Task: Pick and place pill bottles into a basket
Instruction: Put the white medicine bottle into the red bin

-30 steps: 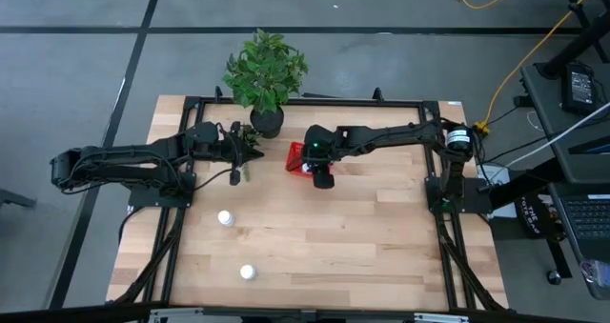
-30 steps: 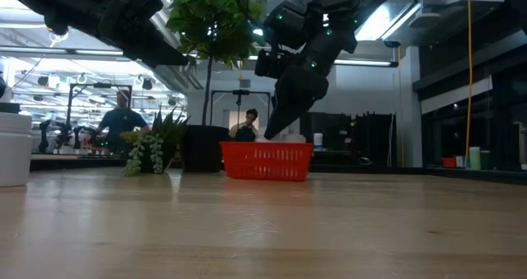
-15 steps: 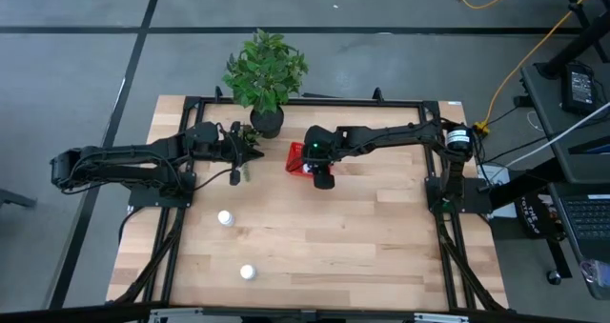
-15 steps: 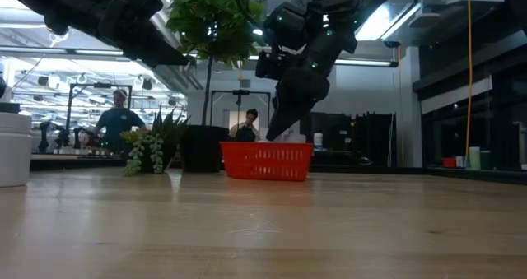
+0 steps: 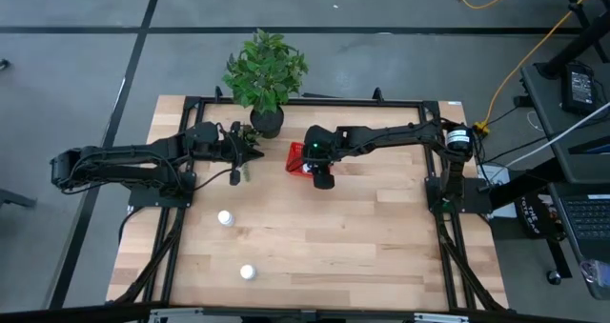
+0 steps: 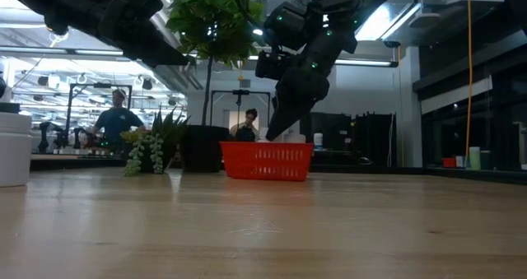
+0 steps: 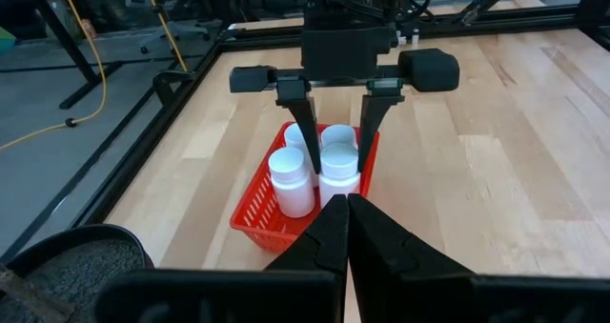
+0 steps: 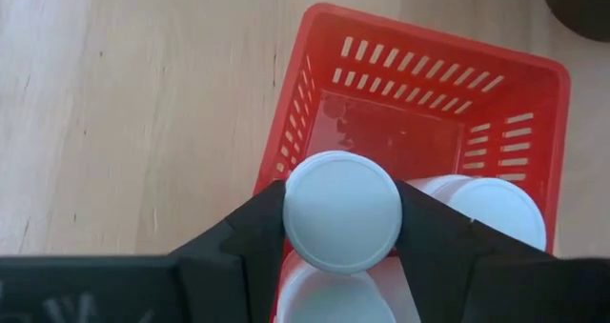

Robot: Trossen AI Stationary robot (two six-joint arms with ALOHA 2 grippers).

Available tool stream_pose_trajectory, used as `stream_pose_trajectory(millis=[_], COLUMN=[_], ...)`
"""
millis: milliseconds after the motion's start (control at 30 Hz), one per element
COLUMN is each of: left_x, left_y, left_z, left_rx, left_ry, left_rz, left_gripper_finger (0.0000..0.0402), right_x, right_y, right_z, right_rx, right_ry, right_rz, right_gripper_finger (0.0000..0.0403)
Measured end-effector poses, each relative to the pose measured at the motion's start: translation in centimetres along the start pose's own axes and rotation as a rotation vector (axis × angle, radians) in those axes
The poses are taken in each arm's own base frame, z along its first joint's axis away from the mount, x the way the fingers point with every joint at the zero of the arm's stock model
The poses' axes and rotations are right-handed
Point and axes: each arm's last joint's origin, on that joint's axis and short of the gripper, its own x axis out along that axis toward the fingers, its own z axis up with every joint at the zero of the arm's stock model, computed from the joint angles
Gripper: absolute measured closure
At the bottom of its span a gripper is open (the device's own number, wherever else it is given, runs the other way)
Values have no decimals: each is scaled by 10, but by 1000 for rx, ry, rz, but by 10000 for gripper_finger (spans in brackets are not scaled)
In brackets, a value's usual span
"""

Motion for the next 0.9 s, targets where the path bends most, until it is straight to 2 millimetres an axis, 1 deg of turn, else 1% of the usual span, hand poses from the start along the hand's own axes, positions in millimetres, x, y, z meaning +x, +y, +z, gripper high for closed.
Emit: stream_pose_trajectory(millis=[467,667,733,800,900], left_x=[0,0,0,0,0], left_y=[0,0,0,0,0], left_z=[0,0,0,0,0], left_rx=[0,0,0,0,0], left_ry=[0,0,0,0,0], left_rz=[0,0,0,0,0], left_gripper_finger=[400,400,400,400,400], right_x=[0,0,0,0,0], right_y=[0,0,0,0,0], right_z=[0,0,0,0,0], right_rx=[-9,-11,-10,-6,-4], right_ry=[2,2,1,1,0], right_rz=[1,0,0,0,0], right_gripper_finger=[224,243,243,235,206])
